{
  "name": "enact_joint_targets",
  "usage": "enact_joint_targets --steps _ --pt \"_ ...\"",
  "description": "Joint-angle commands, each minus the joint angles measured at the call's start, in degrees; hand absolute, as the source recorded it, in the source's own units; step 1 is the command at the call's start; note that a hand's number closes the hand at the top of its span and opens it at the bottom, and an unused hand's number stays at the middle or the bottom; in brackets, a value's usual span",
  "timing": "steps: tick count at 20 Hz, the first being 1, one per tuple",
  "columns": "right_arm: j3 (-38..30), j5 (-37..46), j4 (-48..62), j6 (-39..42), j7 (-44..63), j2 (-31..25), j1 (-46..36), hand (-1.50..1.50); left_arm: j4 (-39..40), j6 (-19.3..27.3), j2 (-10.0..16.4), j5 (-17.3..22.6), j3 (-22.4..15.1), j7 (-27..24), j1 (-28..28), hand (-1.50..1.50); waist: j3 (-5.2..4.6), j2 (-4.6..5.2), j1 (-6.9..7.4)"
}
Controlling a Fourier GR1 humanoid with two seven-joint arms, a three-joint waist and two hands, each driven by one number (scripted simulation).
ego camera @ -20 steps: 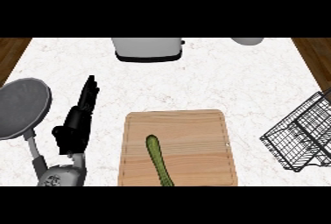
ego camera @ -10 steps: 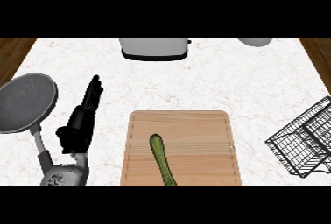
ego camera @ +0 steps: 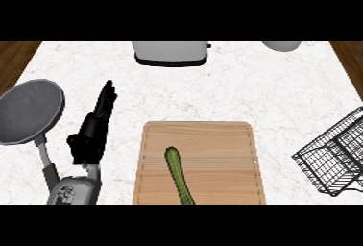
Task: Pick the cupcake from the cutting board and place it in the tiered basket
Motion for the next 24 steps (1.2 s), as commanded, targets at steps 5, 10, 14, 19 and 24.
enact_joint_targets --steps 5,10,14,19,24 --pt "5.6 -9.2 10.5 6.5 4.6 4.6 -9.6 -1.5 -0.2 -0.1 0.7 0.0 1.0 2.3 -1.4 0.0 -0.01 -0.15 -0.35" --pt "1.8 -17.1 19.4 9.9 5.5 5.4 -16.6 -1.5 -0.9 2.3 -1.4 -1.5 -2.1 1.5 0.0 0.0 0.01 -0.17 -0.31" --pt "-5.4 -23.1 24.1 8.5 10.8 5.0 -19.6 -1.5 1.0 0.5 0.4 -0.2 0.2 -3.1 2.3 0.0 -0.05 -0.29 -0.96" --pt "-10.4 -21.9 41.6 11.8 5.5 1.7 -17.9 -1.5 -2.8 0.3 1.0 -0.2 0.2 1.5 1.4 0.0 0.13 -0.27 -0.79" --pt "-15.8 -25.1 58.2 19.5 0.4 -3.0 -18.1 -1.5 -1.1 2.0 -1.1 -1.4 -1.1 1.3 -0.3 0.0 0.27 -0.07 -0.95"
